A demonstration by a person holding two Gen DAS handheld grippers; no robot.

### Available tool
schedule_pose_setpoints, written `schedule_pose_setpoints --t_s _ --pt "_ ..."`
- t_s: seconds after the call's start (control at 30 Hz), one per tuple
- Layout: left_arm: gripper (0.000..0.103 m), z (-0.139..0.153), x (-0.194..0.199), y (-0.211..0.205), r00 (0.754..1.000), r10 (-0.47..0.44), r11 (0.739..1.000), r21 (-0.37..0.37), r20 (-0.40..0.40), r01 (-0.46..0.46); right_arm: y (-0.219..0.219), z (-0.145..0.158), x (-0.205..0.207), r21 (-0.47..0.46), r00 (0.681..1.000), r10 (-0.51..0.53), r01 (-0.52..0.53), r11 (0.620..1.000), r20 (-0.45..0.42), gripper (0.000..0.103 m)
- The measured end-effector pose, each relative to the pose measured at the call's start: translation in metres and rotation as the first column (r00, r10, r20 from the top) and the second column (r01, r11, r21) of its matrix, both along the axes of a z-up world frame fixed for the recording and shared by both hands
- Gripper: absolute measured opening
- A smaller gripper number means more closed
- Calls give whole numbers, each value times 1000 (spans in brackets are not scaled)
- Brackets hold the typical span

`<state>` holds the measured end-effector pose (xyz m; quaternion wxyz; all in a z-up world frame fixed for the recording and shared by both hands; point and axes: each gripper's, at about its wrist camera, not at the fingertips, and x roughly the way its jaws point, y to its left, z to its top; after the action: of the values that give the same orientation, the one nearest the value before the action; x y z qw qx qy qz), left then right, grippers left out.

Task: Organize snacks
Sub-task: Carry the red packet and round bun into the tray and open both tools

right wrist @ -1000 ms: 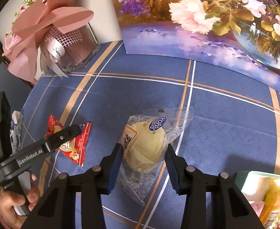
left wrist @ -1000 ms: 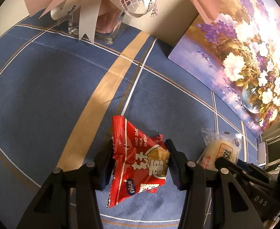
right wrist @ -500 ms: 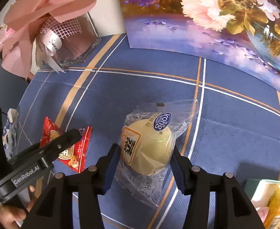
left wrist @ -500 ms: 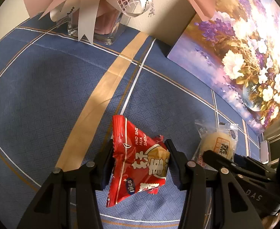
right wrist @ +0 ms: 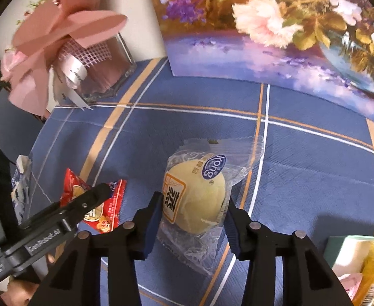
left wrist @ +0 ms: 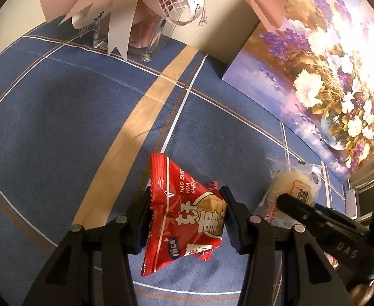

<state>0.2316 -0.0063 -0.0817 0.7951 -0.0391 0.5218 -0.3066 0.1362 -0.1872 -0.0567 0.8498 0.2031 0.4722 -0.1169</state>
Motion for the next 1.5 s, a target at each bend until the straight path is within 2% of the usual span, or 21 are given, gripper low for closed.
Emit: schedule_pose_setpoints --t_s 0.2,0.5,0.67,0.87,1.03,1.17,1.37,1.5 --pt "51 5 -7 5 1000 -3 999 -44 -13 2 0 19 -20 18 999 1 -2 1000 49 47" --pt "51 39 -31 3 1000 -18 994 -104 -18 16 2 51 -70 25 995 -39 37 999 89 47" --pt "51 80 -61 -4 999 -40 992 -119 4 40 8 78 -105 19 992 -85 84 996 97 47" --pt "51 136 -101 -9 999 -42 987 -157 27 46 14 121 -144 3 978 -147 148 989 149 47" --pt "51 174 -132 -4 1000 -21 976 -218 9 22 18 155 -188 79 946 -233 220 972 224 47" --pt "51 193 -161 1 1000 1 965 -264 -12 -4 23 172 -225 99 919 -288 271 958 269 47" --pt "51 194 -205 -4 1000 -13 960 -280 -27 5 24 179 -273 83 886 -358 350 933 294 47" --pt "51 184 -228 -13 999 -25 966 -260 -31 16 14 167 -299 105 867 -405 391 914 289 47"
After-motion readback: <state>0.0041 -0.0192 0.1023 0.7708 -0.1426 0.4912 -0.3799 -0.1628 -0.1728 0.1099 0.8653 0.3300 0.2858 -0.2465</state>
